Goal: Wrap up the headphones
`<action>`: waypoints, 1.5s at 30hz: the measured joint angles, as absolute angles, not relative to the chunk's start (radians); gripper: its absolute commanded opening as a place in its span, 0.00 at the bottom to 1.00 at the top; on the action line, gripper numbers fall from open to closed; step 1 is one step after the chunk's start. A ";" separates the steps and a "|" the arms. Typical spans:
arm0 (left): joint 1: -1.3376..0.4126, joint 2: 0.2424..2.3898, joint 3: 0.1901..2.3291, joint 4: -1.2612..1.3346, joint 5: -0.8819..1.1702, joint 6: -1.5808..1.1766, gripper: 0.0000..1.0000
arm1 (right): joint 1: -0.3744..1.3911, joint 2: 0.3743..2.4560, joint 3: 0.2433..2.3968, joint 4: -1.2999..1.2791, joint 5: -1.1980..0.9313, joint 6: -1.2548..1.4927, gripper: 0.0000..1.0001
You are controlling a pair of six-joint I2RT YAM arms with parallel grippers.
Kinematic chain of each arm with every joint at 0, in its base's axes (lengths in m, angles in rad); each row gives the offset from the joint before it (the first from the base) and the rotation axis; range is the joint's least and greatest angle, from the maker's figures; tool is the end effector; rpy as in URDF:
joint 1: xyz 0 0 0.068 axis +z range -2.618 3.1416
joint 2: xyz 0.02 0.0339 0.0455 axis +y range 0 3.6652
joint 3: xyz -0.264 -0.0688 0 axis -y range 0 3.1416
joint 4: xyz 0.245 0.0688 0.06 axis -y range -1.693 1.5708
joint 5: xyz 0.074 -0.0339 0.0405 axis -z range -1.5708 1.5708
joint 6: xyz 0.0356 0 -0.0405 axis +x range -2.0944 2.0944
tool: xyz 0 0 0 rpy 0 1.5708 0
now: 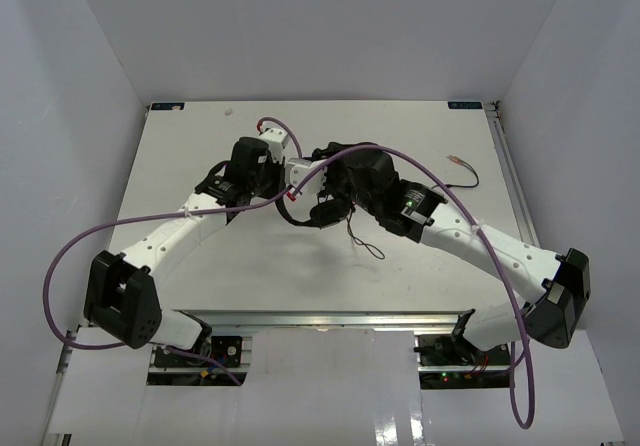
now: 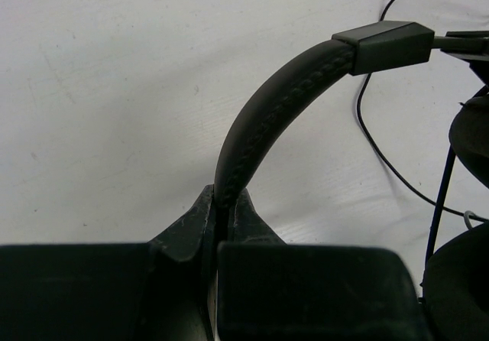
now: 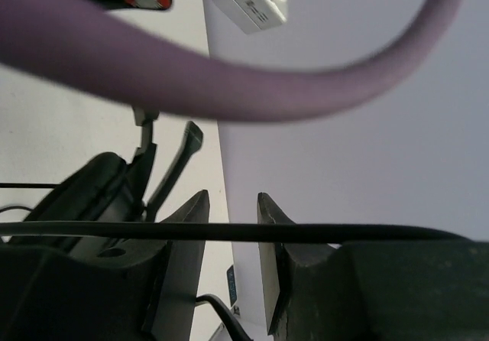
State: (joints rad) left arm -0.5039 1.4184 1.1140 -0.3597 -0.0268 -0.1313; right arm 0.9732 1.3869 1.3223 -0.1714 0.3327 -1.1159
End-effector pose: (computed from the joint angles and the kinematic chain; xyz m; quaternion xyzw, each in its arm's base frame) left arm 0.2789 -0.1527 0.2907 0.1607 0.8844 -0.1253 0.4198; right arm 0.1923 0.2619 0.3919 -0.6183 0.4777 -0.1732 0.5996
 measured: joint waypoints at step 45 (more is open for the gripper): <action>-0.491 1.237 1.024 -0.433 0.185 -0.084 0.00 | 0.770 1.489 1.377 -0.214 -0.123 -0.912 0.44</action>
State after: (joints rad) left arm -0.4908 1.2365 1.0241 -0.4331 0.1848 -0.0841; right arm 0.7704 1.4885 1.3774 -0.2136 -0.1229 -0.9125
